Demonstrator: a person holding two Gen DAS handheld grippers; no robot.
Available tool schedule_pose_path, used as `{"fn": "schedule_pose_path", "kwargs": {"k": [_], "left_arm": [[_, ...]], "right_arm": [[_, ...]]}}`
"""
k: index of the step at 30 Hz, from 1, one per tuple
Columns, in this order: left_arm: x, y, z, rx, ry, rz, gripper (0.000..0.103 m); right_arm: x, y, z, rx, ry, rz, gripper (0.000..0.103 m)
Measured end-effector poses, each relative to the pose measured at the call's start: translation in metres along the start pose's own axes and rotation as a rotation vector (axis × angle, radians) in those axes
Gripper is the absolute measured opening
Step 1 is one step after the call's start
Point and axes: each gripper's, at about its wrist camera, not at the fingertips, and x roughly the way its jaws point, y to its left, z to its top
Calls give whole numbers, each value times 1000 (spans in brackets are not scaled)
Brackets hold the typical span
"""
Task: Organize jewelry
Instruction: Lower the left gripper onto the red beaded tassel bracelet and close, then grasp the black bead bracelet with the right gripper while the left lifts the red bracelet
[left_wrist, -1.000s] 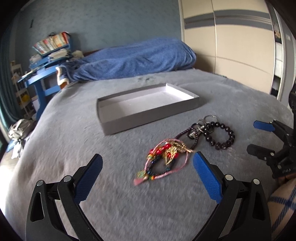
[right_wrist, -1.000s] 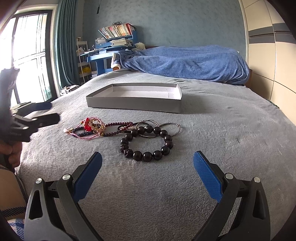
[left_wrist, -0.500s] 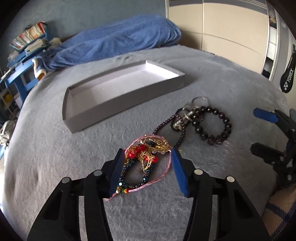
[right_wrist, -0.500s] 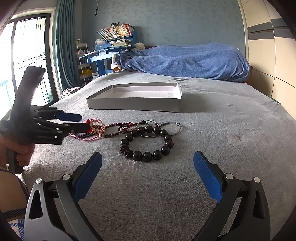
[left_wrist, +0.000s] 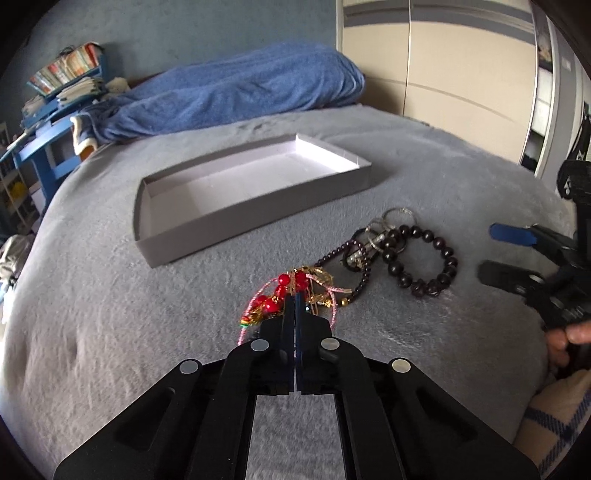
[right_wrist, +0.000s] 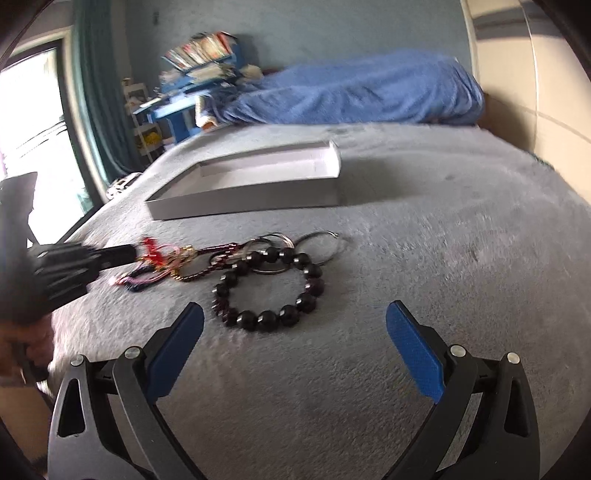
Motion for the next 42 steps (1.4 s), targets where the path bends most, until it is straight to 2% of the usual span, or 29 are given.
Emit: {"fn": "schedule_pose_path", "kwargs": {"k": [4, 5, 8, 12, 15, 17, 19, 30, 42], "left_arm": [[-13, 7, -4, -23, -28, 6, 1], [-16, 10, -4, -31, -32, 5, 1], [-25, 17, -6, -60, -52, 11, 1], [-33, 22, -6, -80, -80, 17, 1], [-34, 23, -6, -83, -90, 20, 1], [-34, 21, -6, -81, -91, 22, 1], [-35, 19, -7, -79, -94, 22, 1], [-51, 16, 3, -58, -139, 33, 1], [-66, 19, 19, -45, -181, 48, 1]], "right_arm": [[15, -2, 13, -4, 41, -25, 95], [20, -2, 16, -8, 53, -27, 87], [36, -1, 21, -17, 101, -44, 72], [58, 1, 18, -36, 170, -71, 60], [60, 5, 17, -54, 179, -75, 39], [59, 7, 15, -68, 179, -71, 20], [57, 7, 14, -63, 171, -49, 14], [25, -4, 14, 24, 81, 40, 14], [-10, -9, 45, 43, -10, 106, 14]]}}
